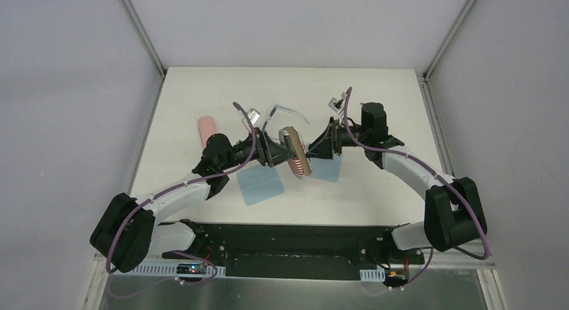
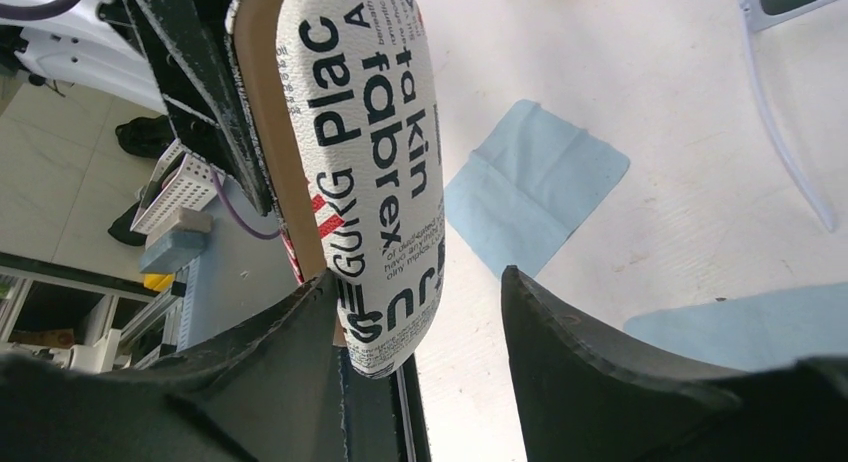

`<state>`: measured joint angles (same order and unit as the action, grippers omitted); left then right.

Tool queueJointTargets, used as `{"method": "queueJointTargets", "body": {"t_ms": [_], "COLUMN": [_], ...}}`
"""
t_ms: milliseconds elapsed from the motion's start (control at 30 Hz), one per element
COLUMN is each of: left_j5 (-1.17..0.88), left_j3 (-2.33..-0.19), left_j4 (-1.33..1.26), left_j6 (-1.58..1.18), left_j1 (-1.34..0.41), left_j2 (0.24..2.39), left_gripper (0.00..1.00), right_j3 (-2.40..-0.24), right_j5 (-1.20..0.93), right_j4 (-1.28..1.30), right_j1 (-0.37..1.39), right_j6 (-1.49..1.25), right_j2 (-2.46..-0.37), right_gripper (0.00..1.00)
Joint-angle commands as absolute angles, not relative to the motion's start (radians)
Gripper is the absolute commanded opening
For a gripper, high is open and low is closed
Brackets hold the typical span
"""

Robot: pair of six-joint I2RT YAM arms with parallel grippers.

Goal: Organize the sunglasses
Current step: Open the sunglasses case.

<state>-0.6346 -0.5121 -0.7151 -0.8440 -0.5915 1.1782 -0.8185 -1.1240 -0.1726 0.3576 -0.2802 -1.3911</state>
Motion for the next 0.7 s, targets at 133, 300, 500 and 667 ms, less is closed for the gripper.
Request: {"method": "queueJointTargets", "body": {"t_ms": [133, 300, 500, 667], "left_j5": [-0.842, -0.84, -0.78, -0.74], "left_j3": [-0.533, -0.525, -0.516, -0.483], "left_j4": [-0.88, -0.878, -0.809, -0.828], "left_j6": [-0.894, -0.889, -0.836, -0.817], "left_j1": [-0.627, -0.627, -0.627, -0.627], "left_j2": [1.141, 1.143, 1.128, 1.124], "left_gripper": [0.0, 0.0, 0.0, 0.0], "right_j3": [-0.876, -0.885, -0.89, -0.899], "right_j5": [-0.828, -0.832, -0.945, -1.034], "right_j4": [-0.132, -0.121, -0.118, -0.061], "right_j1": [0.315, 0.31, 0.276, 0.207], "right_j6": [-0.181, -0.174, -0.187, -0.15], "right_j2": [-1.456, -1.459, -1.421, -1.31], "right_gripper": [0.61, 0.6, 0.62, 0.65]}}
